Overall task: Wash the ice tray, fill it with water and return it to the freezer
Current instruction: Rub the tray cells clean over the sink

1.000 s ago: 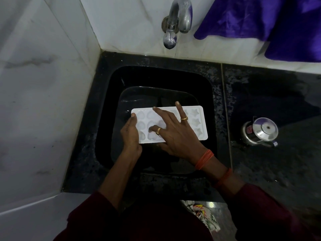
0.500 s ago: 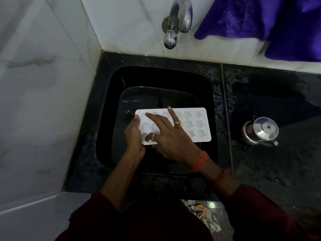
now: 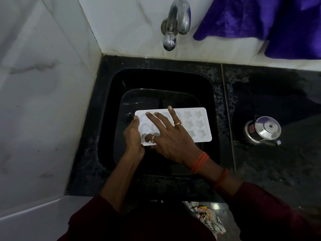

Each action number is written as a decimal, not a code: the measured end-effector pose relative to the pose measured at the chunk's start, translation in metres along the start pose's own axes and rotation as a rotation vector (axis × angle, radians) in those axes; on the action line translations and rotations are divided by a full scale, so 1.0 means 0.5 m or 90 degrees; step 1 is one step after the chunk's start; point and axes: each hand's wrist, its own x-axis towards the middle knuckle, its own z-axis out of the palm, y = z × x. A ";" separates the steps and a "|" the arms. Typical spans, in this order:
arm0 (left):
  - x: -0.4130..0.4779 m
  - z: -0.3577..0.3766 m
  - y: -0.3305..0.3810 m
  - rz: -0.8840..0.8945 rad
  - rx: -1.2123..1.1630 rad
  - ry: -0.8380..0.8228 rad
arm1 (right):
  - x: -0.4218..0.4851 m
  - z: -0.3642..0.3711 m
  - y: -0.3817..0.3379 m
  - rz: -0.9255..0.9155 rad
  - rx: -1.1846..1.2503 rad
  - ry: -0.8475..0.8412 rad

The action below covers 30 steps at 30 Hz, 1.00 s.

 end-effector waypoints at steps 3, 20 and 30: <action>0.000 -0.006 0.000 0.010 -0.011 -0.020 | -0.001 0.004 -0.007 0.005 -0.003 -0.011; -0.019 0.009 0.018 -0.014 -0.013 0.040 | 0.010 -0.009 -0.031 0.042 0.025 -0.031; -0.024 0.016 0.009 0.018 0.009 0.045 | 0.021 -0.016 -0.008 0.082 0.094 -0.069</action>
